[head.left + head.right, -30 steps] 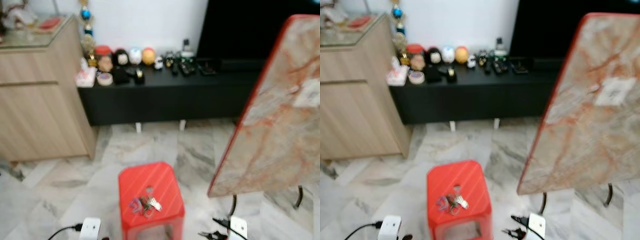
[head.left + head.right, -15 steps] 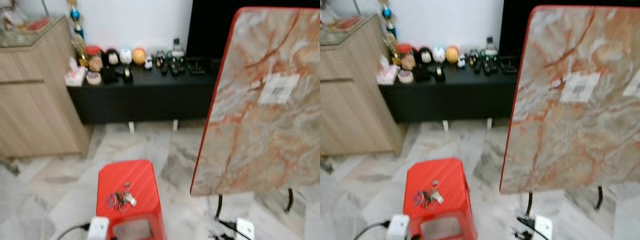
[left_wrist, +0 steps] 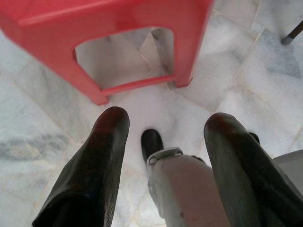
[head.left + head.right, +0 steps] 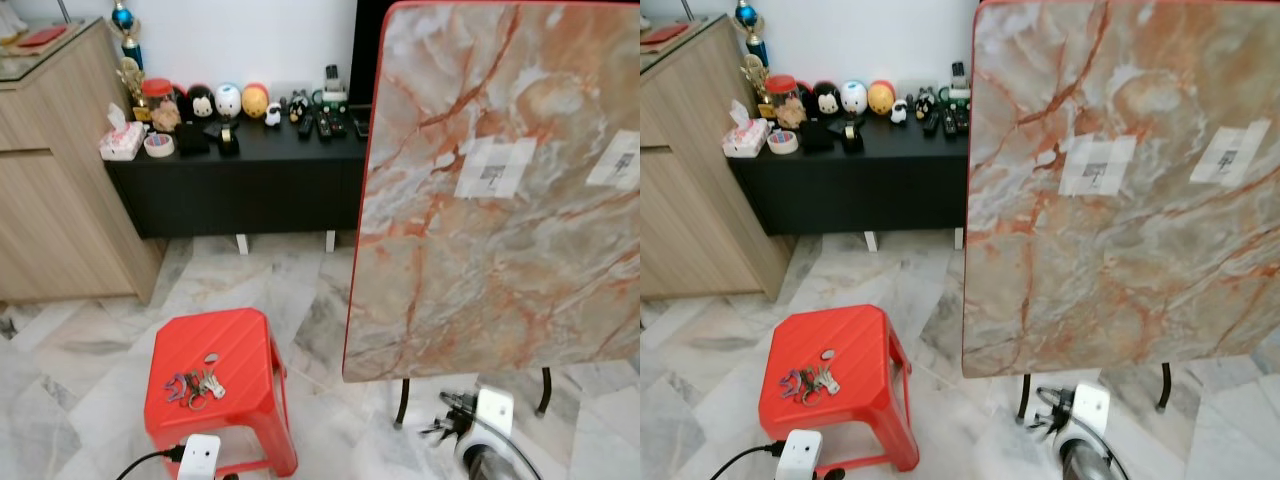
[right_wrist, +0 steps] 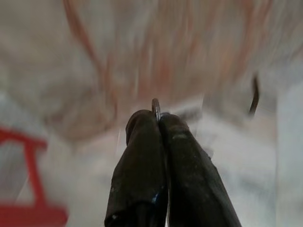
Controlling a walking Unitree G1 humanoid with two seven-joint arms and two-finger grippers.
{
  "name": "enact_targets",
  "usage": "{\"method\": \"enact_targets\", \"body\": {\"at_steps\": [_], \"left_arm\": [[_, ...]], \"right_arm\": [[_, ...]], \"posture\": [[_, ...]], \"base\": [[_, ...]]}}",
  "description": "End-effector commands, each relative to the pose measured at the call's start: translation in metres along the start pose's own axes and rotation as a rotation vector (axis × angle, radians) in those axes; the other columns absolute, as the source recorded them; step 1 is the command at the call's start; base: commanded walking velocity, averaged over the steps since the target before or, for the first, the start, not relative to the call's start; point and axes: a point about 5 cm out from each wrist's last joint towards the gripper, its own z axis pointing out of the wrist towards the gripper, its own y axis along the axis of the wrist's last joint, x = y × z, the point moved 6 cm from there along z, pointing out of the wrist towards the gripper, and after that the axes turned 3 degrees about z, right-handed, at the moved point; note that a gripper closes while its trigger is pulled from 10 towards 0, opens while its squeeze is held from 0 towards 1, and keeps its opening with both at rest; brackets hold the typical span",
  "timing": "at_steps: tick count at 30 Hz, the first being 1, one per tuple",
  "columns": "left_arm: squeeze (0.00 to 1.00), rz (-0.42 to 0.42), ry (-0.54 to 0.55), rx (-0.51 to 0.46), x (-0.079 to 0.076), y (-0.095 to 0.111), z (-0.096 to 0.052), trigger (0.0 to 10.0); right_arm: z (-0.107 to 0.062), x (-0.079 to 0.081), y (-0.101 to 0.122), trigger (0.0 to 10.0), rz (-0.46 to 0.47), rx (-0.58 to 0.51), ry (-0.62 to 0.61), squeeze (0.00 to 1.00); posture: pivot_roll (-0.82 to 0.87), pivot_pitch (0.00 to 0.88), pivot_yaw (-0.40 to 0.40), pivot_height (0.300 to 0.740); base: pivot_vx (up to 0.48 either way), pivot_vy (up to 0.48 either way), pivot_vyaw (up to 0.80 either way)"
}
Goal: Hang keys on a hook
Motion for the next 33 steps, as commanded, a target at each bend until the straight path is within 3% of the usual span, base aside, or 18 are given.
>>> {"method": "enact_targets", "body": {"at_steps": [1,2,5,9,15,18,22,26,29,31,33], "left_arm": [[0.00,0.007,0.014,0.022,0.005,-0.007,-0.002,10.0],[0.00,0.006,0.014,0.023,0.005,-0.007,-0.002,10.0],[0.00,0.005,0.014,0.024,0.005,-0.006,-0.001,10.0],[0.00,0.004,0.015,0.020,0.006,-0.005,-0.001,10.0],[0.00,0.005,0.020,0.023,0.007,-0.007,-0.002,10.0],[0.00,0.005,0.025,0.026,0.008,-0.008,-0.002,10.0],[0.00,0.005,0.033,0.029,0.010,-0.010,-0.003,10.0],[0.00,0.004,0.041,0.040,0.012,-0.016,-0.005,10.0],[0.00,0.002,0.045,0.042,0.013,-0.018,-0.006,10.0],[0.00,0.004,0.050,0.040,0.014,-0.019,-0.006,10.0],[0.00,0.002,0.051,0.039,0.015,-0.019,-0.006,10.0]], "right_arm": [[0.002,0.000,0.017,10.0,-0.026,-0.067,-0.027,0.00],[0.004,-0.002,0.036,10.0,-0.041,-0.136,-0.058,0.00],[0.006,-0.001,0.058,10.0,-0.092,-0.219,-0.084,0.00],[0.005,-0.001,0.095,10.0,-0.234,-0.358,-0.153,0.00],[-0.001,0.000,0.143,10.0,-0.223,-0.523,-0.216,0.00],[-0.005,0.013,0.161,10.0,-0.120,-0.599,-0.156,0.00],[-0.017,0.018,0.164,10.0,-0.094,-0.670,-0.135,0.00],[-0.029,0.014,0.158,10.0,-0.076,-0.711,-0.121,0.00],[-0.031,0.014,0.152,10.0,-0.047,-0.696,-0.098,0.00],[-0.033,0.018,0.144,10.0,0.031,-0.662,-0.044,0.00],[-0.037,0.022,0.142,10.0,0.034,-0.660,-0.016,0.00]], "posture": [[-0.02,0.000,-0.067,0.740],[-0.02,0.000,-0.067,0.740],[-0.02,0.000,-0.066,0.740],[-0.02,0.000,-0.065,0.740],[-0.02,0.000,-0.064,0.740],[-0.02,0.000,-0.064,0.740],[-0.02,0.000,-0.066,0.740],[-0.03,0.000,-0.067,0.740],[-0.03,0.000,-0.065,0.740],[-0.03,0.000,-0.063,0.740],[-0.03,0.000,-0.066,0.740]], "base": [[0.000,0.000,0.00],[0.000,0.000,0.00],[0.000,0.000,0.00],[0.000,0.000,0.00],[0.000,0.000,0.00],[0.000,0.000,0.00],[0.000,0.000,0.00],[0.000,0.000,0.00],[0.000,0.000,0.00],[0.000,0.000,0.00],[0.000,0.000,0.00]]}}
